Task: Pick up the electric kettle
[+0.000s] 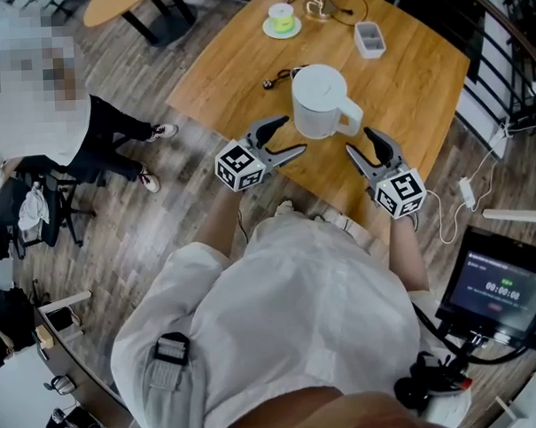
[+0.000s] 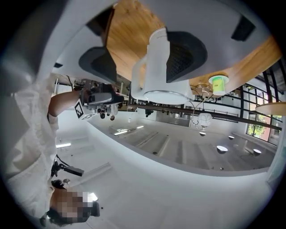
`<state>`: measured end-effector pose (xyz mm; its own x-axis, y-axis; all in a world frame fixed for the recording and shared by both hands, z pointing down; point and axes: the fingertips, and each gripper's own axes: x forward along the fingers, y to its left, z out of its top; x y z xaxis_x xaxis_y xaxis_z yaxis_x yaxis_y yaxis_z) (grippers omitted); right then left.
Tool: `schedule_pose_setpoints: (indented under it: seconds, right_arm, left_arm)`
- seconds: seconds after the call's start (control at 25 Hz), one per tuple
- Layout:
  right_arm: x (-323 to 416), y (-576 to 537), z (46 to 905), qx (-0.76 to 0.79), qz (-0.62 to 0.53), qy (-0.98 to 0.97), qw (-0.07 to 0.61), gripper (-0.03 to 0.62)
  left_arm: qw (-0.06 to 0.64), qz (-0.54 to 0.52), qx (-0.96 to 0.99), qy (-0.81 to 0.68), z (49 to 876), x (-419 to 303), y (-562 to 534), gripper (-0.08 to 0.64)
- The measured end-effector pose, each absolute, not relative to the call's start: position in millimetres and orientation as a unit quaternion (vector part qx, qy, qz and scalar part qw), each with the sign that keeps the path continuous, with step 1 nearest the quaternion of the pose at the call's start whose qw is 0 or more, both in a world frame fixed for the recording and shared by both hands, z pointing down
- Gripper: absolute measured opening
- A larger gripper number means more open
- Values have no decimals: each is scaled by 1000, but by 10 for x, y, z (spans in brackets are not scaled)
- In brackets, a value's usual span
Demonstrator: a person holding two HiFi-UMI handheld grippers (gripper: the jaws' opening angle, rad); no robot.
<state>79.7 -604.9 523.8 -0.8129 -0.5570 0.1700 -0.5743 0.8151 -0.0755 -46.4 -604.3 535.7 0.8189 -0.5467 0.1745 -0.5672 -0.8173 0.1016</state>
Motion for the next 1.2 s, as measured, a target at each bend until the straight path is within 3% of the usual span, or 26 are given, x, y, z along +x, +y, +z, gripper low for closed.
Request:
schedule_pose_setpoints:
  seconds: [0.56, 0.84, 1.2]
  right_arm:
    - [879, -6559, 5590, 319, 64, -939, 112, 253]
    - [845, -6643, 5751, 311, 67, -937, 142, 255]
    - [741, -6830, 6260, 283, 56, -943, 169, 255]
  left_arm:
    - [101, 148, 949, -258, 6038, -714, -6841, 561]
    - [79, 209, 958, -182, 6241, -568, -7057, 581]
    - [72, 212, 964, -140, 6688, -531, -7249, 581]
